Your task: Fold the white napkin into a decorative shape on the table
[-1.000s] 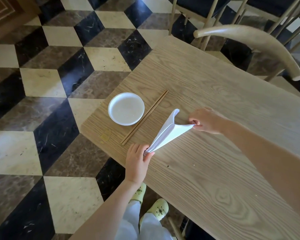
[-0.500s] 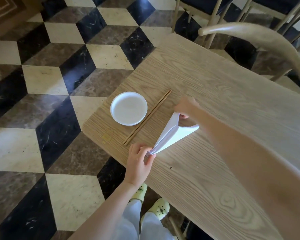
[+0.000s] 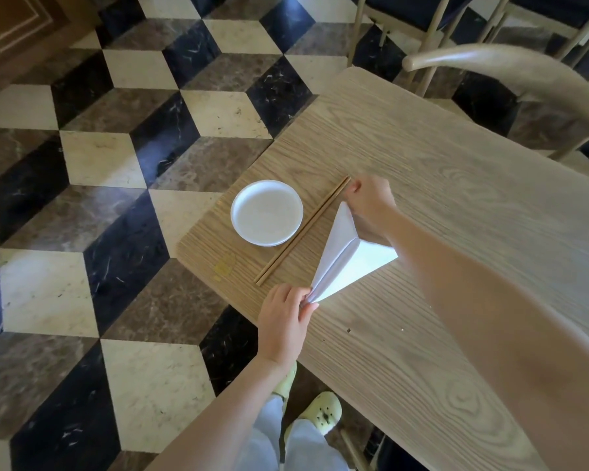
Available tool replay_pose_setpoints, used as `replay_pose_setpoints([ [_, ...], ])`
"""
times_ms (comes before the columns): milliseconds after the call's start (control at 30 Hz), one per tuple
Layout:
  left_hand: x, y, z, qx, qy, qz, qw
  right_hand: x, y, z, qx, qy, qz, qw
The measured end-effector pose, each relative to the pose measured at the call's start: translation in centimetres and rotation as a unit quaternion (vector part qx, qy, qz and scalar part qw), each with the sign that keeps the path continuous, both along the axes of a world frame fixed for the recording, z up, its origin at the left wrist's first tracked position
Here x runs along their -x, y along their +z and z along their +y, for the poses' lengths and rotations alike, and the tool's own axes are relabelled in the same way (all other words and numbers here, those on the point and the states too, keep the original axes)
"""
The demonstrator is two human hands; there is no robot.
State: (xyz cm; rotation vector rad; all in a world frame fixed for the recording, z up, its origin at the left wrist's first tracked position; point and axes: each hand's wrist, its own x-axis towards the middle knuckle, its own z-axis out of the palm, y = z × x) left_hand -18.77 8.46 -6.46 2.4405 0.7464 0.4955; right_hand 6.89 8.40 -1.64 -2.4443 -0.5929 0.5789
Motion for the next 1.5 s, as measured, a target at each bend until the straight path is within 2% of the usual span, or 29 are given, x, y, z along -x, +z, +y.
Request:
replay_pose_setpoints([
  [67,0.0,0.0,0.0,0.0,-0.003,0.005,1.0,-0.8,0.5,-1.9,-0.052,-0.019,0.015,0.998],
  [100,0.0,0.1,0.0,0.005,-0.002,0.007,1.0,-1.0,0.7,-3.2,-0.049,-0.01,0.008,0.999],
  [167,0.1,0.2,0.1,0.015,-0.001,0.005,1.0,-1.0,1.1,-6.4,0.0,0.039,-0.021,0.999],
  [300,0.2,0.3,0.4,0.019,-0.015,-0.002,1.0,0.6,0.0,-11.5,0.114,0.159,0.012,0.981],
  [367,0.1,0.2,0.5,0.022,-0.026,-0.004,0.999,1.4,-0.6,-12.3,0.145,0.173,-0.013,0.974],
  [567,0.1,0.4,1.2,0.016,-0.078,0.002,0.997,2.7,0.1,-12.5,0.169,0.119,-0.1,0.973],
  [700,0.0,0.8,1.3,0.029,-0.102,0.02,0.994,3.5,0.8,-12.2,0.254,0.114,-0.149,0.949],
  [867,0.1,1.5,1.5,0.073,-0.108,0.028,0.991,3.6,1.0,-12.4,0.317,0.11,-0.158,0.929],
  [1100,0.3,1.4,2.0,0.095,-0.121,0.027,0.988,4.0,0.7,-13.7,0.248,0.019,-0.16,0.955],
  [1267,0.5,1.9,2.4,0.095,-0.133,0.046,0.986,4.5,0.7,-15.0,0.221,-0.068,-0.119,0.966],
  [1367,1.2,2.6,3.5,0.113,-0.165,0.107,0.974,5.4,1.5,-15.8,0.214,-0.109,-0.065,0.968],
  [1500,0.4,5.4,5.9,0.099,-0.205,0.194,0.954,7.3,2.4,-16.1,0.251,-0.071,0.017,0.965],
])
